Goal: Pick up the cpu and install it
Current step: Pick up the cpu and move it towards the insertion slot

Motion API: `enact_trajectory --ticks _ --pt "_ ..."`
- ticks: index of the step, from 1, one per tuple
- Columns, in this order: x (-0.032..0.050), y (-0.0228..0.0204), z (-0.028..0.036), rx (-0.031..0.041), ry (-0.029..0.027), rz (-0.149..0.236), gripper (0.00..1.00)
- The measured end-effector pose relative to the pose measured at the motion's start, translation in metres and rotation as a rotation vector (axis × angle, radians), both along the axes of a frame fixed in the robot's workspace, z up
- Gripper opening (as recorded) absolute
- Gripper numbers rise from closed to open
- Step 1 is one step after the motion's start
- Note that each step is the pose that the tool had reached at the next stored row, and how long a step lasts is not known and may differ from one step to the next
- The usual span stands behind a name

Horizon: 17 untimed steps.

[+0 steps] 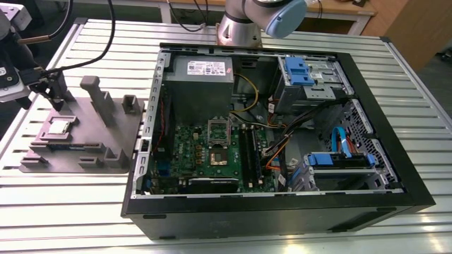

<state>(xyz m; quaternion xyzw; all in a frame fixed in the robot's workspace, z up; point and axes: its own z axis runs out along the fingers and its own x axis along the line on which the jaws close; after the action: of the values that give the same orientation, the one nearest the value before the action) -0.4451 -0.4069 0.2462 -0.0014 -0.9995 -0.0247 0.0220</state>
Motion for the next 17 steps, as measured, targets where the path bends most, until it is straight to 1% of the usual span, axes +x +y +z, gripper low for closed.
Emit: enact_trajectory --ticks 5,8,13,17 --pt "0.0000 0.0000 -0.0005 0.0002 -0.0003 0.000 0.65" --pt "0.0000 0.0000 -0.0032 0.0000 0.0000 0.000 0.65" --pt "0.0001 -0.0007 -0.0100 0.0001 -0.0001 -0.001 0.65" --pt "0.0001 -0.0009 -0.0125 -0.0001 0.0001 -0.001 0.65"
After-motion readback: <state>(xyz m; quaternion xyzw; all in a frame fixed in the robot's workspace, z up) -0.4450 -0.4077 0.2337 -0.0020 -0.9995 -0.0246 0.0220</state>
